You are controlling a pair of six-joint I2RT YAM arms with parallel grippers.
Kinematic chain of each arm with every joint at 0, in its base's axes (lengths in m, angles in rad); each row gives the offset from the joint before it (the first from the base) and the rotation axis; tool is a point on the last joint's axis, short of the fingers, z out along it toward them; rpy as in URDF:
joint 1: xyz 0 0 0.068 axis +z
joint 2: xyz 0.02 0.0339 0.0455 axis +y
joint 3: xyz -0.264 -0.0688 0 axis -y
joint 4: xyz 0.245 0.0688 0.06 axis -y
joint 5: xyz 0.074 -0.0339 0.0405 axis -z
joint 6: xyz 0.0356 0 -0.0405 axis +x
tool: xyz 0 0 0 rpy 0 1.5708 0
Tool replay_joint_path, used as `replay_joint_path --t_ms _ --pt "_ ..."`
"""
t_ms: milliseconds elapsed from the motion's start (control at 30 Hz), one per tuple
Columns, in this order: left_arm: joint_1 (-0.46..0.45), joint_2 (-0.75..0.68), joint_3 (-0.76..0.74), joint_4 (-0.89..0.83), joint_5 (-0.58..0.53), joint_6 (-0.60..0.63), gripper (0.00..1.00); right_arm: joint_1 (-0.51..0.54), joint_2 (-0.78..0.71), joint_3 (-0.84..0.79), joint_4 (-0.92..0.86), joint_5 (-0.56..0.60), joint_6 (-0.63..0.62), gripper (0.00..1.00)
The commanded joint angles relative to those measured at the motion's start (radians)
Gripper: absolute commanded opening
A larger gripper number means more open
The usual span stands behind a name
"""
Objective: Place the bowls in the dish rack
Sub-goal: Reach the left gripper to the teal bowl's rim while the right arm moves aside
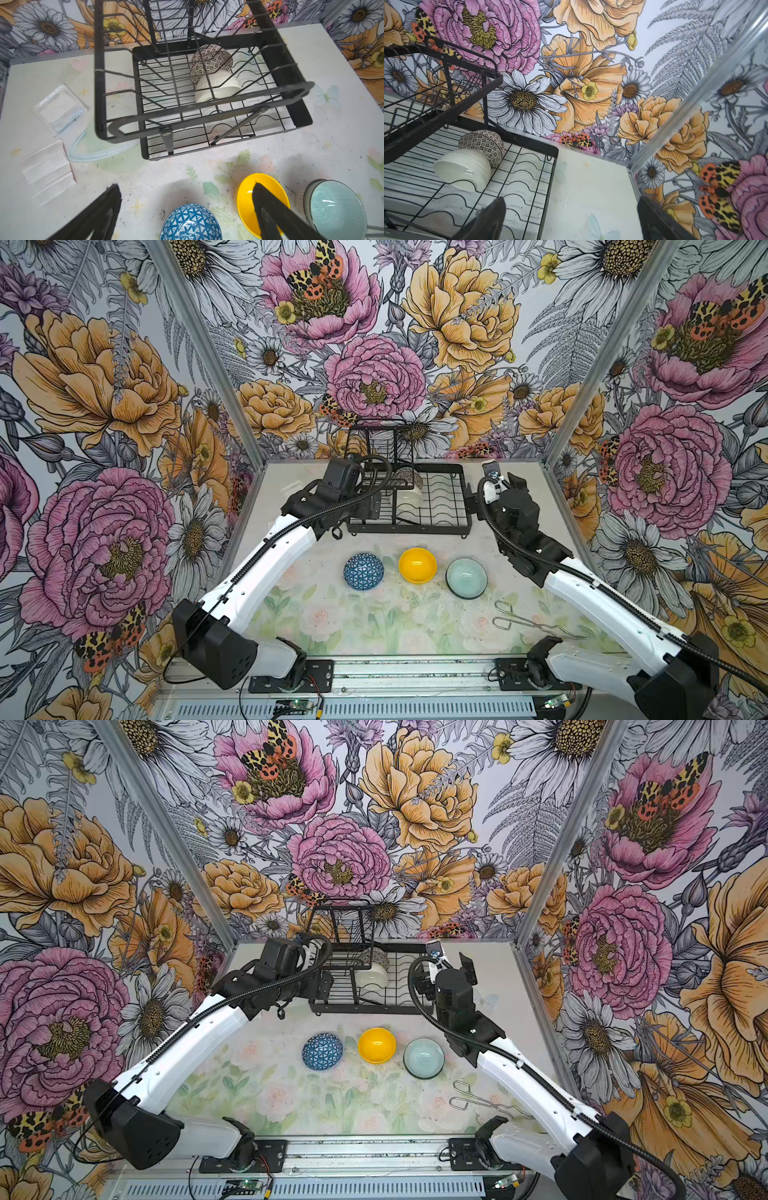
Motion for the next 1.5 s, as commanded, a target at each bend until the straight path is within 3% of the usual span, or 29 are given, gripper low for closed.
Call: replay_joint_path --t_ms 0,133,233,367,567,800,900,1067,1467 --pt "-0.069 0.049 0.077 -0.026 0.009 0.014 0.99 -0.055 -0.031 0.096 -0.407 0.022 0.311 0.99" --pt "-0.144 0.129 0.138 -0.026 0.046 0.022 0.99 -0.211 0.056 0.22 -0.695 -0.162 0.493 0.98" --pt "-0.191 0.192 0.165 -0.025 0.068 0.021 0.99 -0.275 0.09 0.204 -0.719 -0.271 0.515 0.99" --pt "-0.251 0.281 0.203 -0.011 0.131 0.021 0.99 -0.32 0.125 0.176 -0.718 -0.309 0.526 1.0" --pt "-0.285 0.436 0.214 0.057 0.315 -0.023 0.99 -0.343 0.121 0.158 -0.712 -0.322 0.505 0.99" --pt "-0.316 0.561 0.256 0.064 0.4 -0.03 0.97 -0.364 0.086 0.112 -0.701 -0.322 0.499 0.99" --pt "-0.329 0.581 0.261 0.064 0.439 -0.019 0.91 -0.374 0.091 0.104 -0.698 -0.331 0.495 1.0" --pt "-0.34 0.583 0.224 0.079 0.498 -0.004 0.73 -0.377 0.093 0.102 -0.678 -0.371 0.485 0.99" --pt "-0.348 0.616 0.209 0.1 0.554 -0.004 0.39 -0.378 0.107 0.087 -0.655 -0.396 0.467 1.0"
